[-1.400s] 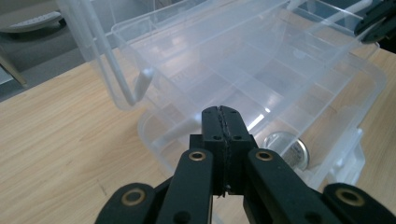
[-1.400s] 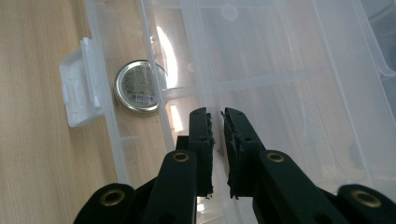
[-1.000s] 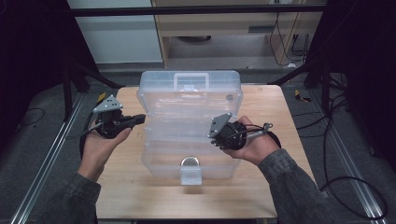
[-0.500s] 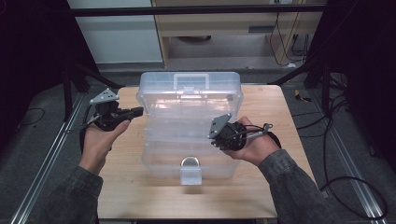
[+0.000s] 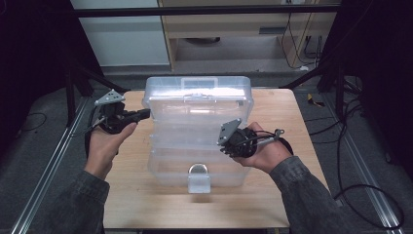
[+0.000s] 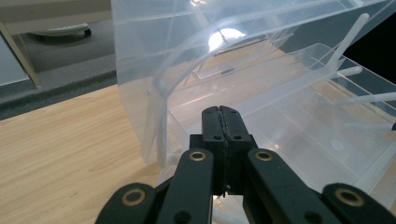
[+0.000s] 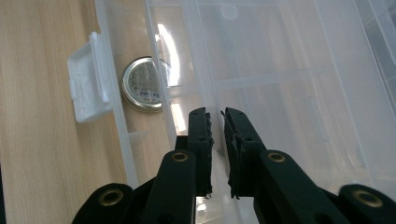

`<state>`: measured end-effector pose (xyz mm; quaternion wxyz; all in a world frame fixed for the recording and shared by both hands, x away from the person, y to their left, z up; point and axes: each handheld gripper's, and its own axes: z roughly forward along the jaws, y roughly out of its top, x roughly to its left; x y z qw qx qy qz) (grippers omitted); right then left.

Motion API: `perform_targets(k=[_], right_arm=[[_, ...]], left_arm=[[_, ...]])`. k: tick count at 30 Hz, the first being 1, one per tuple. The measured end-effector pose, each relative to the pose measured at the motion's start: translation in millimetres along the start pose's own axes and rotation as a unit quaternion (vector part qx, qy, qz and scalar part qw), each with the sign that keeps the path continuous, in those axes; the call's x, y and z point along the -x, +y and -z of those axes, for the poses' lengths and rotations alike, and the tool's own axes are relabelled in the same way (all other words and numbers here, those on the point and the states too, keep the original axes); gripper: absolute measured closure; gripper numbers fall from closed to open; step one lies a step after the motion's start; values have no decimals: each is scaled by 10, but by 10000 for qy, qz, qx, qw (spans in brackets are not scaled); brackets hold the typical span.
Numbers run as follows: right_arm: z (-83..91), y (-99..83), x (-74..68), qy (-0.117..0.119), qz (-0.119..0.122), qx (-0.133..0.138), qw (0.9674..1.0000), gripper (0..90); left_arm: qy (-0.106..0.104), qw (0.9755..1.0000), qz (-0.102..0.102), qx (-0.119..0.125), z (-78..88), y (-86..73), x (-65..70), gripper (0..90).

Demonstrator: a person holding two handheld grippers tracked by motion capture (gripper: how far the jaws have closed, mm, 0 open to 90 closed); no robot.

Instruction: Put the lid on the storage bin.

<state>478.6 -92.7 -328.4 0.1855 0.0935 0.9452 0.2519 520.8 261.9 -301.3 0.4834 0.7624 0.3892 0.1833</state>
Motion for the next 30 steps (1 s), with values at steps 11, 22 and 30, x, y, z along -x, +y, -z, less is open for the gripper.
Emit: perform_targets(k=[11, 22, 30], right_arm=[[-1, -8, -6, 20, -12, -15, 10000, 812], [-9, -14, -21, 48, -12, -33, 10000, 810], [-19, -19, -37, 64, -1, -37, 10000, 805]], left_arm=[[66, 9999, 61, 77, 53, 24, -32, 900], [19, 10000, 73, 64, 60, 11, -30, 900], [-112, 9999, 118, 37, 65, -29, -14, 900]])
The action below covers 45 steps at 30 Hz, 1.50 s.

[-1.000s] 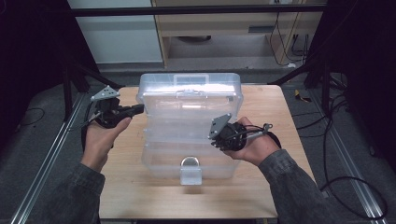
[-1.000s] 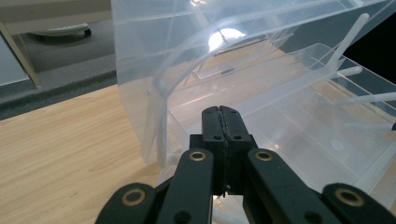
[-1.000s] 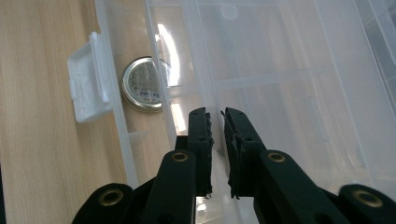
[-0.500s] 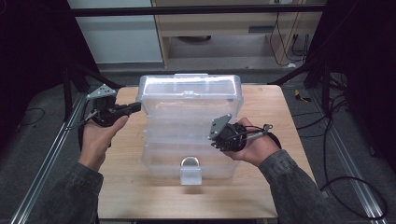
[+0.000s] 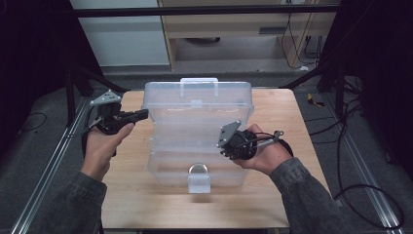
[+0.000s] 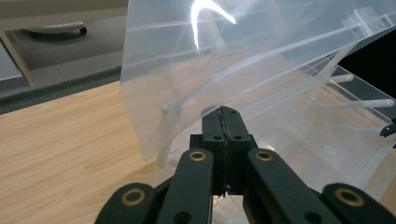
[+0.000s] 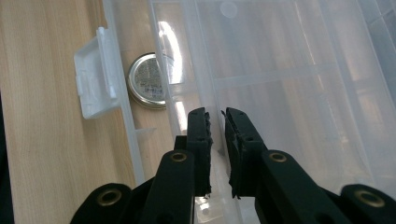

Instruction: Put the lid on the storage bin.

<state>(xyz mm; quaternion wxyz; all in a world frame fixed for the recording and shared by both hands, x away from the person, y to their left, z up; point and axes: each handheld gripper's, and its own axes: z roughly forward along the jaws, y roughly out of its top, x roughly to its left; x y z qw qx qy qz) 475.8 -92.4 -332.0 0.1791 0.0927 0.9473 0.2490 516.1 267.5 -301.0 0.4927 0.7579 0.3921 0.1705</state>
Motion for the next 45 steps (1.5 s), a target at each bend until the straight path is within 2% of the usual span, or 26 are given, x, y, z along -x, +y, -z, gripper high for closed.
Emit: perform_targets(k=[8, 12, 16, 19, 20, 21, 23, 30, 37, 45], right_arm=[[-2, -13, -19, -16, -32, -31, 10000, 769], [11, -49, -36, -31, -174, 69, 9998, 673], [77, -109, -69, -113, -436, 279, 9986, 573], [139, -143, -103, -134, -590, 397, 9974, 534], [161, -150, -118, -175, -621, 430, 9970, 514], [197, -168, -139, -269, -672, 508, 9961, 502], [242, -192, -154, -310, -707, 524, 9956, 492], [396, -356, -176, -534, -994, 596, 9918, 497], [498, -575, -144, -681, -1224, 591, 9884, 568], [532, -782, -84, -799, -1468, 534, 9845, 634]], left_arm=[[-78, 10000, 28, -8, 42, -75, 15, 900], [-138, 9999, 33, -7, 66, -121, 28, 899], [-180, 9998, 24, -31, 84, -186, 49, 899], [-259, 9997, 1, 28, 84, -223, 58, 899], [-239, 9997, 44, -34, 95, -248, 70, 899], [-286, 9996, -12, 28, 84, -260, 67, 899], [-311, 9995, -27, 21, 84, -281, 75, 899], [-301, 9995, -36, -105, 116, -390, 126, 899], [-339, 9992, -81, -175, 130, -505, 162, 899], [-341, 9990, -164, -255, 126, -636, 210, 899]])
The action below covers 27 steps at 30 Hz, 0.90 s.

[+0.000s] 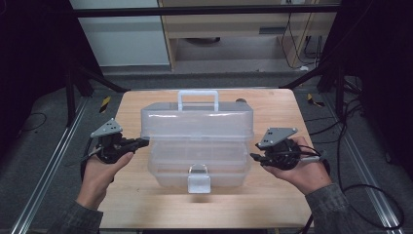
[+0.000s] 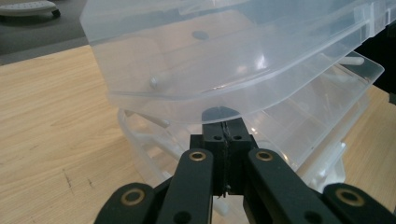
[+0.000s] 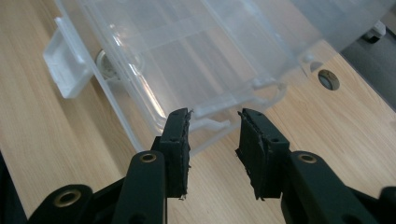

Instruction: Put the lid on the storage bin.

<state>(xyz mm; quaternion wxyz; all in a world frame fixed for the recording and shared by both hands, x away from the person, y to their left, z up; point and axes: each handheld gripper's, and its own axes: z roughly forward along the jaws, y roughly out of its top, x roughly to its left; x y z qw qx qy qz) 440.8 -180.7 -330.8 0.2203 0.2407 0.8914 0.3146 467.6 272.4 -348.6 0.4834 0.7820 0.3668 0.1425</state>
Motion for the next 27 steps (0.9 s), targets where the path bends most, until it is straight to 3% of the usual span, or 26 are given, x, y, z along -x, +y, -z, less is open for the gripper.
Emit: perform_targets(k=[7, 27], right_arm=[[-23, -102, 77, -103, -177, -65, 9998, 650], [-84, -220, 147, -190, -309, -227, 9991, 648]], left_arm=[[-8, 10000, -30, -49, -6, -119, 33, 899], [-39, 9998, -126, -152, -24, -279, 75, 899]])
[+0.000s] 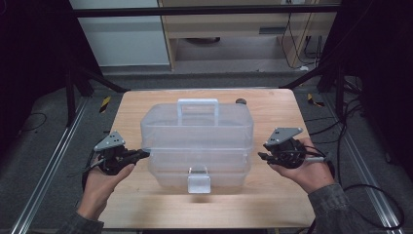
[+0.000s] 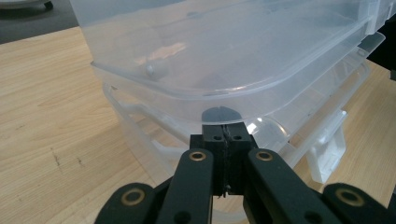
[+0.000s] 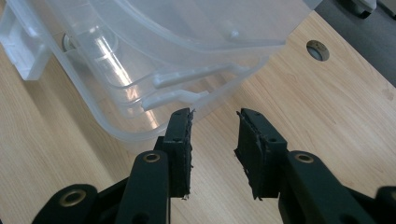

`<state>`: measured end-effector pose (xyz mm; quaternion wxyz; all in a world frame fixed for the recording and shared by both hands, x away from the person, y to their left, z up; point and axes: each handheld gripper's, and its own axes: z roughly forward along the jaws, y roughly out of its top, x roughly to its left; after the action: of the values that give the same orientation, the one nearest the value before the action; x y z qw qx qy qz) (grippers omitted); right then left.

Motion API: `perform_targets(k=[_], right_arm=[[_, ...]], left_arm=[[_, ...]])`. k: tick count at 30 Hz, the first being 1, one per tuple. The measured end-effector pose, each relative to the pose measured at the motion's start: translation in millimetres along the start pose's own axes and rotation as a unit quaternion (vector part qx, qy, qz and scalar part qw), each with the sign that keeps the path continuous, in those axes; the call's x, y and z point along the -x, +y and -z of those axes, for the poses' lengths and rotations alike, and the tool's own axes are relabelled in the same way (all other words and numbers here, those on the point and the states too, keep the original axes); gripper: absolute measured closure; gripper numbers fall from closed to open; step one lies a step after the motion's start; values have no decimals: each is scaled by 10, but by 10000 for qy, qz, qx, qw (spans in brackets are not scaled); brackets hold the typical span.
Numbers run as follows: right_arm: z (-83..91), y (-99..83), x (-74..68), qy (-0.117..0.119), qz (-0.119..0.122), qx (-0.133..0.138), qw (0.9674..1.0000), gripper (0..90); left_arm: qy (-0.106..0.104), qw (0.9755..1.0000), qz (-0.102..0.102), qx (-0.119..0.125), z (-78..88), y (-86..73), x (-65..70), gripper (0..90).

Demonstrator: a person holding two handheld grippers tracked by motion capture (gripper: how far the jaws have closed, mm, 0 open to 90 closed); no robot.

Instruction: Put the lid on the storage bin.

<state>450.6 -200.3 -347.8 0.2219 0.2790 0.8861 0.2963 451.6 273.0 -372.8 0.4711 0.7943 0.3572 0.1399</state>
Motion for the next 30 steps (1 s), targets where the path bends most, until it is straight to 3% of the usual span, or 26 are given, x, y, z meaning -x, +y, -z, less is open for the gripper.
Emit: perform_targets(k=[30], right_arm=[[-77, -83, 24, 0, -80, -153, 9999, 635]], left_arm=[[5, 9999, -75, -126, -9, -158, 44, 899]])
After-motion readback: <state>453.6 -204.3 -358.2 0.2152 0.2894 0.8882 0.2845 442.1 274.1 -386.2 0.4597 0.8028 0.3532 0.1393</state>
